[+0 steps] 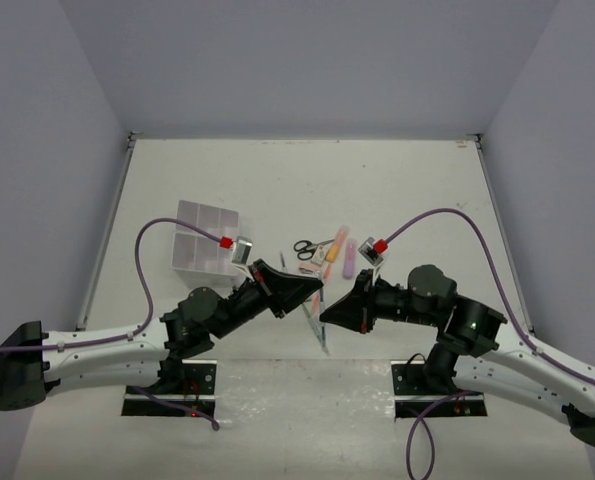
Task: Sort the stationery into containers
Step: Close the pen cap on the pen.
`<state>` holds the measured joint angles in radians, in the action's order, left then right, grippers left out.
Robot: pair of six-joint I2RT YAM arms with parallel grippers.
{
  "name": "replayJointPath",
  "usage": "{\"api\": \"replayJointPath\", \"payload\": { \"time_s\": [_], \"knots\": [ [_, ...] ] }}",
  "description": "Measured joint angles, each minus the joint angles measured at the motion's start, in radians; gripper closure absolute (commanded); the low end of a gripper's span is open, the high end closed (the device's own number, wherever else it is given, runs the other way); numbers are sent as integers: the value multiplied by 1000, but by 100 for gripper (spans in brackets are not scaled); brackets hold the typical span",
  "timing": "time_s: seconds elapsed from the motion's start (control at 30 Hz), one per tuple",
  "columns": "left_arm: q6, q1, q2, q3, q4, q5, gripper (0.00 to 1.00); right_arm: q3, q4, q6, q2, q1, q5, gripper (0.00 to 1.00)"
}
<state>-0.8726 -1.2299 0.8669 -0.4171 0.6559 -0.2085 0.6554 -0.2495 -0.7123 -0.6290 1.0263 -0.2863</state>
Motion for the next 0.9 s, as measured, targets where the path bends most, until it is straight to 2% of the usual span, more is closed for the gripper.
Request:
{"api": "replayJointPath", "payload": {
  "time_s": [0.17,0.3,0.5,0.53,0.67,0.8,0.83,0.9],
  "knots": [
    [3,2,0,-13,-12,-2,99,24,-43,36,14,5,39,100],
    [6,5,3,-26,-15,-3,73,36,-57,61,25,8,61,100],
    [20,1,45,-55,-77,16,69,56,-49,80,13,4,102,100],
    [20,-1,47,-60,-89,16,81,57,-49,80,12,3,111,100],
    [24,-1,46,-73,-110,19,100,57,-52,80,13,1,126,100],
    [27,-1,45,-79,-115,22,100,57,-50,80,14,1,130,100],
    [28,-1,45,-79,-115,24,100,57,-49,80,14,1,130,97],
    [28,-1,45,-79,-115,29,100,57,-49,80,14,1,128,77]
  ]
}}
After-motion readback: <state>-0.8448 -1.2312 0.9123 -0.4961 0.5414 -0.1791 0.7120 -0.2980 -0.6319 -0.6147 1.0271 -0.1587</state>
